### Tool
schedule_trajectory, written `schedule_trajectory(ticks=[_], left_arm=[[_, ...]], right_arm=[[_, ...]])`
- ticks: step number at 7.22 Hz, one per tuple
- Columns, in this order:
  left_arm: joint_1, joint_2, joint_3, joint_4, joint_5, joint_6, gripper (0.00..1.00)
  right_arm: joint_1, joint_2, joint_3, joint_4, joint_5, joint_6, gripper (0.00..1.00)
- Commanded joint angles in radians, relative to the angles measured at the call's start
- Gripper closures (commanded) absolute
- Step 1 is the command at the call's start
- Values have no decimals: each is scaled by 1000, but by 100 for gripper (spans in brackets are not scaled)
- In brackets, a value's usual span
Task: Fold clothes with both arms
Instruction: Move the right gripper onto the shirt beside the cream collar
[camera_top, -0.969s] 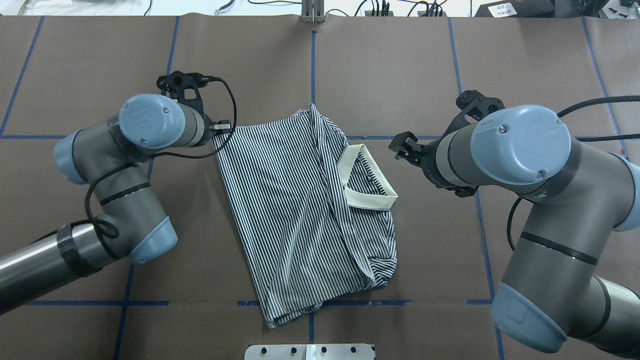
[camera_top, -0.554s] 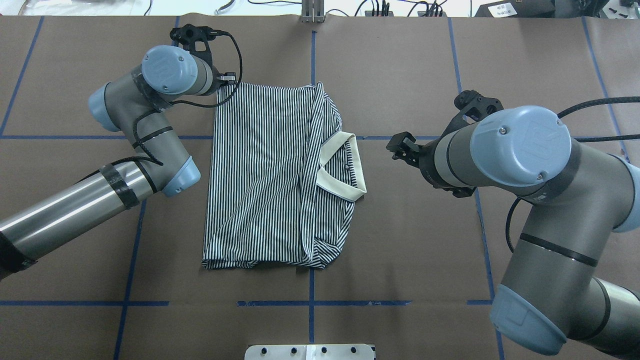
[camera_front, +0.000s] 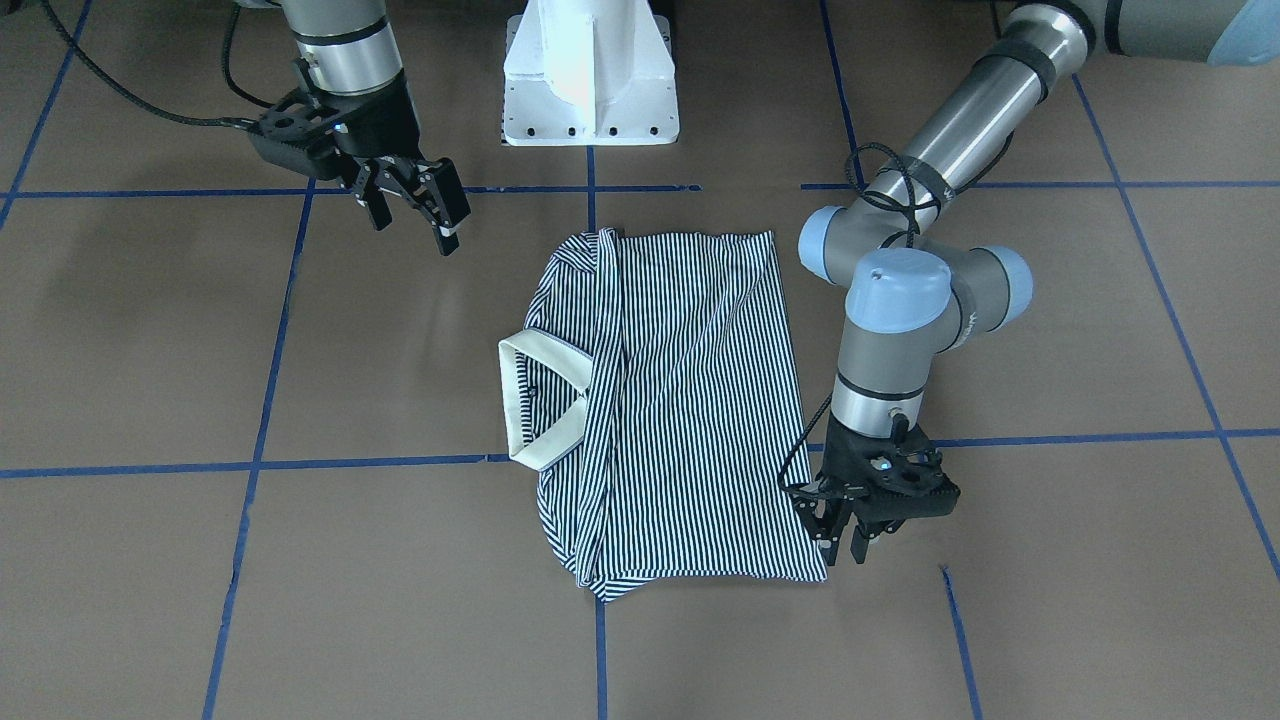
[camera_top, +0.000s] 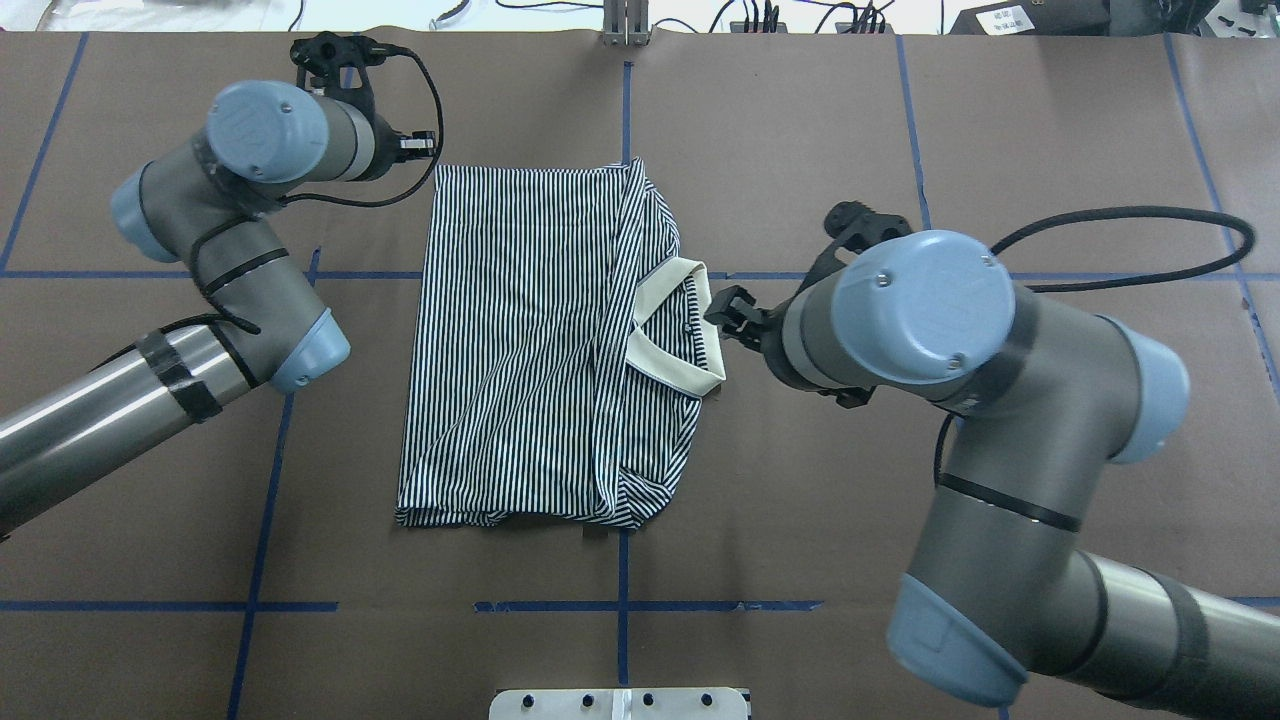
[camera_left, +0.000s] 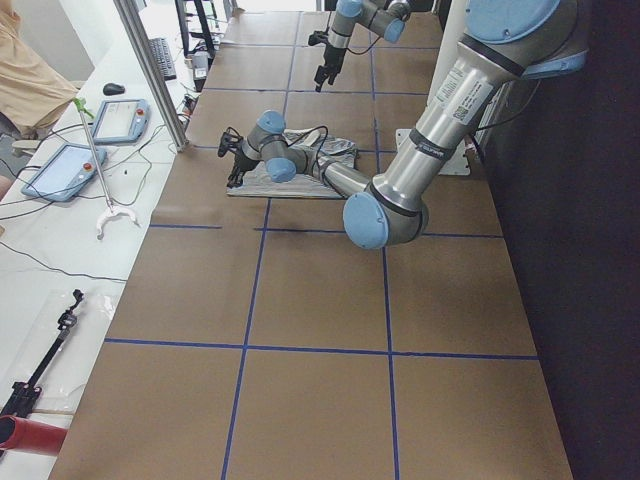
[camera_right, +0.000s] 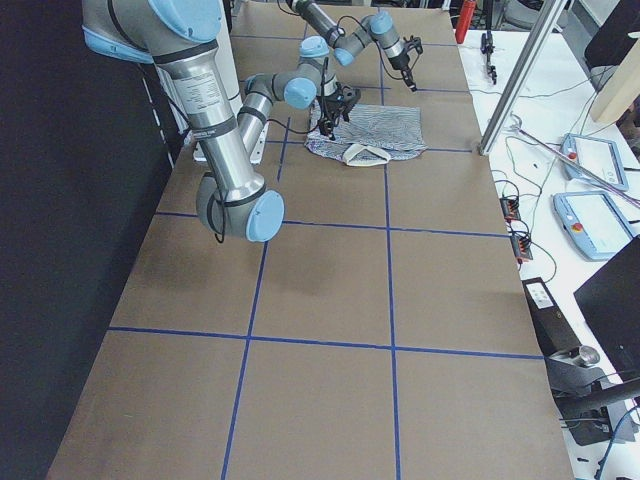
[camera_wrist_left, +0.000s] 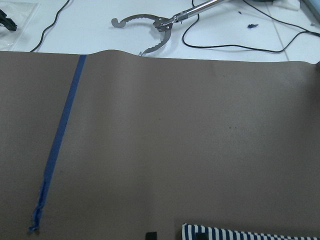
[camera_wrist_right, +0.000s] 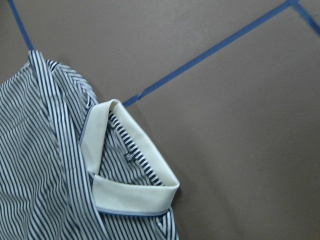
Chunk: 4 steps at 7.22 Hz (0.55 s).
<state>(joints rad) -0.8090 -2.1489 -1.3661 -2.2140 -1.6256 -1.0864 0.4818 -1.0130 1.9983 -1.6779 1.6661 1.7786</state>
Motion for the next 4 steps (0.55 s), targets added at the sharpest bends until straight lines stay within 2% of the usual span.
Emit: schedule_trajectory(ticks=[1, 3, 4], left_arm=[[-6, 109, -168, 8, -45, -4, 63], [-6, 110, -168, 10, -45, -10, 63], [-6, 110, -169, 10, -45, -10, 63]], right_arm=[[-55, 114, -99, -3, 10, -157, 0], [-90, 154, -214, -6, 75, -393, 0], [-95, 215, -310, -9, 121, -416, 0]])
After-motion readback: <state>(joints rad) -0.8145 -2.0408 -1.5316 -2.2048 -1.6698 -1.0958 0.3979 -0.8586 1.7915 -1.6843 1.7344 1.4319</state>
